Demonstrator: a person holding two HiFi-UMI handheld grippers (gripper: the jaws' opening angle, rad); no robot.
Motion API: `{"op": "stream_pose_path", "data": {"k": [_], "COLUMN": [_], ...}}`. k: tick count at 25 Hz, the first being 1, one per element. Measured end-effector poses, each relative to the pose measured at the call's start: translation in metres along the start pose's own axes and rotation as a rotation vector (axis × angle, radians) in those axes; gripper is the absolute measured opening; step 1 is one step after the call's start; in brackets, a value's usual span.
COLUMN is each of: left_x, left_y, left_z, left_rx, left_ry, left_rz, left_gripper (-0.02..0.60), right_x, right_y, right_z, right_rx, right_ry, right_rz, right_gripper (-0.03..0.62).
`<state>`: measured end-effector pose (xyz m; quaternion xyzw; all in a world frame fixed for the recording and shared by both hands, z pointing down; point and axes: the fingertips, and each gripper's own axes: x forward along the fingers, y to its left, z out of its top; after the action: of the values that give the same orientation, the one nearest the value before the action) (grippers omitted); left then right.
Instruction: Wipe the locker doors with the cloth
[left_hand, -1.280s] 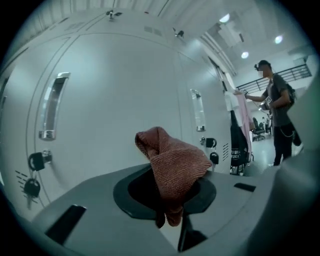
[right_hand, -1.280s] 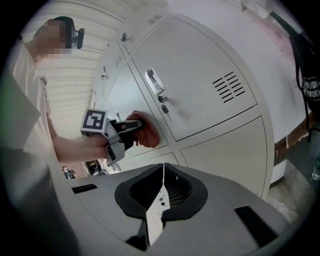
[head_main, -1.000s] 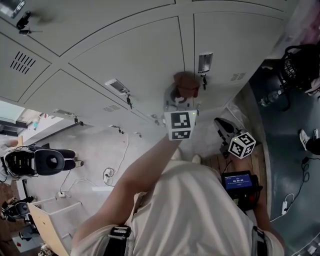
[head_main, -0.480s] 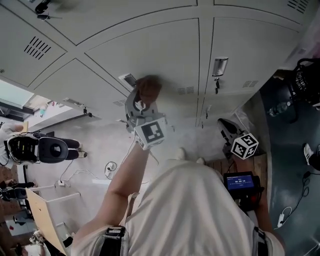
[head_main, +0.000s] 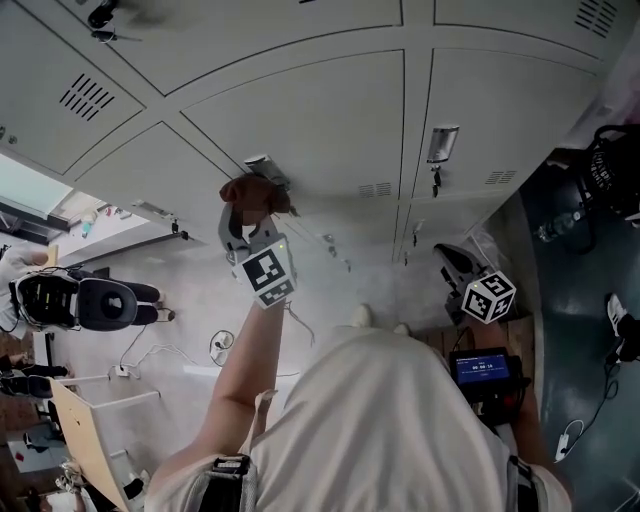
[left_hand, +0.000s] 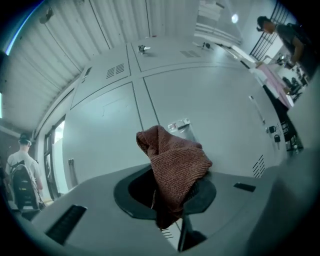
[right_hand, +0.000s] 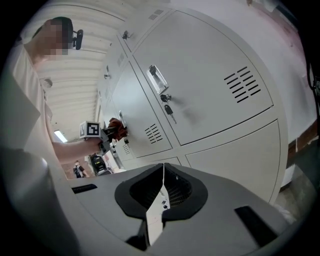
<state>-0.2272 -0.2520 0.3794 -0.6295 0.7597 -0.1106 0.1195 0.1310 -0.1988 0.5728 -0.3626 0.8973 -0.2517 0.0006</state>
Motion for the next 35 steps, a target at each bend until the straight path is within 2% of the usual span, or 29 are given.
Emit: {"op": "stream_pose_path", "data": {"k": [5, 11, 18, 20, 23, 26, 29, 35], "left_x": [0.001, -0.002, -0.006, -0.006, -0.006, -0.002, 0.001, 0.003], "left_y": [-0.041, -0.122, -0.225, -0.241, -0.234, -0.201, -0.159, -0.059], "left_z": [0.04, 0.078, 0.096, 0.106, 0.123, 0.136, 0.134, 0.111], "left_rx": [-0.011, 0.025, 0.018, 0.011, -0.024, -0.071, -0.11, -0.095], "left_ry": [-0.068, -0.147, -0.143, -0.155, -0.187, -0.21, -0.189, -0.149], "left_rz": [-0.078, -0.263, -0.506, -0.545, -0.527, -0.478, -0.424, -0.204], "left_gripper": [0.074, 0.074, 0.074, 0.074, 0.074, 0.074, 0.074, 0.074], "right_x": [-0.003, -0.011, -0.024, -0.027, -0.028, -0.025, -0.018, 0.005], "right_y": [0.003, 0.008, 0.005, 0.004, 0.004, 0.001, 0.003, 0.018], "right_z": [-0.005, -0.005, -0.006, -0.006, -0.005, -0.004, -0.001, 0.002], "right_rx": [0.007, 0.005, 0.011, 0.015, 0.016, 0.016, 0.024, 0.005], "right_ry": [0.0, -0.011, -0.023, -0.025, -0.032, -0.033, -0.037, -0.013], "right_rz": [-0.003, -0.009, -0.035, -0.042, -0.044, -0.038, -0.022, 0.04], "right_gripper": [0.018, 0.018, 0.018, 0.018, 0.018, 0.018, 0.018, 0.018]}}
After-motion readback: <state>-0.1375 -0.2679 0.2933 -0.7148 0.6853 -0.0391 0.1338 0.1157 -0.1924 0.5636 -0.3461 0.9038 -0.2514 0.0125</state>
